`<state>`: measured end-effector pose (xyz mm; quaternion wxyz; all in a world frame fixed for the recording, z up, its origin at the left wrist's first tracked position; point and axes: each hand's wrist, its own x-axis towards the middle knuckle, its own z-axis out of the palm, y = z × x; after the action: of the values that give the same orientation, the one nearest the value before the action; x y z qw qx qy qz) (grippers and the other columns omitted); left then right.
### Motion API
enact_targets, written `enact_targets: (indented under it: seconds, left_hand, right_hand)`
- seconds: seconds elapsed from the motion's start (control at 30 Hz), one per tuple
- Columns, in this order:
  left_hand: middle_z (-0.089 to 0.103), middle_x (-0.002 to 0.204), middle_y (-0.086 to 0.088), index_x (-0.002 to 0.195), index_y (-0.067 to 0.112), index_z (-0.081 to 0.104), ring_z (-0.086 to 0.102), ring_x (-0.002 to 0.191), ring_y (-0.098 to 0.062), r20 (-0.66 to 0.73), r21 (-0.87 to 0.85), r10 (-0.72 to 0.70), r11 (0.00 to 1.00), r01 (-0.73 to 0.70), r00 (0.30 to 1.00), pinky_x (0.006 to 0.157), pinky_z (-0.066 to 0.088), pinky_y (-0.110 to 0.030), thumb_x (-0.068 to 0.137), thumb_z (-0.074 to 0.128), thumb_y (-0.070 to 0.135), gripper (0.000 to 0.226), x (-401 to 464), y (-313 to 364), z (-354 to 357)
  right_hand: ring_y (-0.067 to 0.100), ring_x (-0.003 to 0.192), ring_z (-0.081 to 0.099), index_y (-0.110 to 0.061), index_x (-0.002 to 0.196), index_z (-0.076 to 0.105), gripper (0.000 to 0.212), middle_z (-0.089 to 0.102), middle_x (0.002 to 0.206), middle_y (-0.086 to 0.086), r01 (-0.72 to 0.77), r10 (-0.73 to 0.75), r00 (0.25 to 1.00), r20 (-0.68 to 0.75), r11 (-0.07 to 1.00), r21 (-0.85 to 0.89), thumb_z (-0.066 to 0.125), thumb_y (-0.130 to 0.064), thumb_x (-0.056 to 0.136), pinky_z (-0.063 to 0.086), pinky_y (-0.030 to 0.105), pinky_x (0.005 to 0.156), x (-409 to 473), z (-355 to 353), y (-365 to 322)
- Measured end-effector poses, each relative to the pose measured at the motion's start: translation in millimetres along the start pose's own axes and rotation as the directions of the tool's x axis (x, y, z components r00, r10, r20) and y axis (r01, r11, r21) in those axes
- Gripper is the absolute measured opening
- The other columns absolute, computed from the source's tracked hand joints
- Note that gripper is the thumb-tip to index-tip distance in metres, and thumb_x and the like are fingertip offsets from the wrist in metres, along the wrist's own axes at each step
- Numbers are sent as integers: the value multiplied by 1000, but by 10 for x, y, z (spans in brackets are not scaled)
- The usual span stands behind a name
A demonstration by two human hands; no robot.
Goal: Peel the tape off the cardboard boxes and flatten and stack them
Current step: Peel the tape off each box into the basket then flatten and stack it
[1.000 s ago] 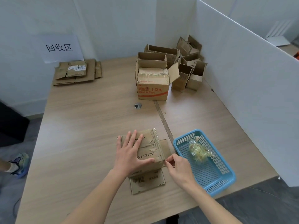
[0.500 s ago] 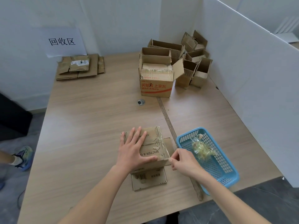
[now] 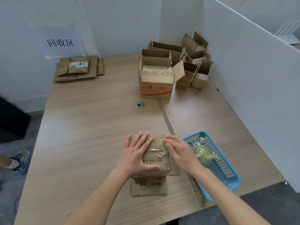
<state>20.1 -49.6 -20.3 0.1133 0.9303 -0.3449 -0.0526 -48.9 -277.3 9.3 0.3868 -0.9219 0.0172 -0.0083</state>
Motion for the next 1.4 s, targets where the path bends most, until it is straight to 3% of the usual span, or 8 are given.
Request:
enact_targets:
  seconds: [0.1, 0.3, 0.47, 0.63, 0.87, 0.97, 1.1, 1.4]
  left_hand:
    - [5, 170, 10, 162, 30, 22, -6, 157, -11, -18, -18, 9, 1000, -9, 1000, 125, -6, -54, 66, 32, 103, 121, -5, 5, 4]
    - [-3, 170, 11, 163, 29, 15, -13, 156, -10, 37, 12, 8, 1000, -8, 999, 124, -13, -50, 66, 32, 103, 123, -1, 16, -20]
    - [0, 170, 9, 164, 23, 13, -11, 156, -8, 45, 8, 20, 1000, -20, 999, 126, -9, -48, 62, 31, 106, 133, 24, 26, -47]
    - [14, 169, 4, 163, 17, 12, 4, 157, -9, -68, -131, 47, 990, -56, 997, 127, -4, -44, 62, 48, 102, 138, 13, -21, -53]
    - [66, 112, -5, 91, 16, 74, 67, 101, -28, -416, 62, 87, 996, -67, 905, 97, 45, -43, 74, 81, 51, 39, 59, -182, -252]
    - [55, 140, 3, 129, 22, 67, 52, 131, -27, -243, -119, -210, 975, 186, 947, 110, 40, -44, 93, 58, 55, 50, -90, 88, -139]
    - [-21, 166, 21, 158, 36, -5, -26, 151, -3, -26, -205, -391, 903, 378, 920, 127, 0, -44, 82, 26, 88, 98, -259, 283, 95]
    - [4, 166, 28, 162, 32, 19, -11, 151, 8, -45, -345, -352, 884, 316, 935, 124, 20, -26, 82, 60, 76, 100, -224, 264, 45]
  right_hand:
    - [-12, 139, 33, -38, 141, 57, 47, 33, 157, -27, 38, -35, 989, 145, 999, -17, 65, -46, 95, 27, 10, 112, -132, -7, 157]
    - [3, 150, 25, -17, 96, 70, 6, 44, 154, -13, 158, -147, 979, 143, 985, -71, 71, -22, 93, 19, 22, 122, 230, -23, 147]
    - [17, 76, 67, -13, 96, 64, 12, 74, 86, 0, 108, -105, 994, 36, 987, -121, 63, -24, 100, 51, 30, 71, 586, -73, -22]
    - [16, 71, 64, -20, 96, 74, 16, 72, 77, -3, 34, -30, 999, 41, 993, -115, 66, -34, 97, 50, 30, 69, 827, -92, -181]
    - [3, 61, 60, -23, 97, 75, 16, 69, 69, -11, -81, 65, 992, -112, 986, -145, 63, -34, 100, 48, 18, 61, 283, -62, -30]
    - [-5, 59, 57, -22, 93, 73, 13, 66, 68, -14, -111, 83, 971, -224, 987, -116, 65, -30, 99, 41, 10, 58, 114, 82, -148]
    - [16, 64, 65, -19, 97, 68, 21, 71, 79, -5, -19, -16, 986, -164, 977, -213, 55, -34, 104, 52, 34, 59, -37, 174, -281]
    - [36, 78, 66, -9, 99, 65, 17, 73, 83, 13, -2, 33, 993, 114, 963, -268, 56, -23, 103, 54, 45, 71, 223, -196, -289]
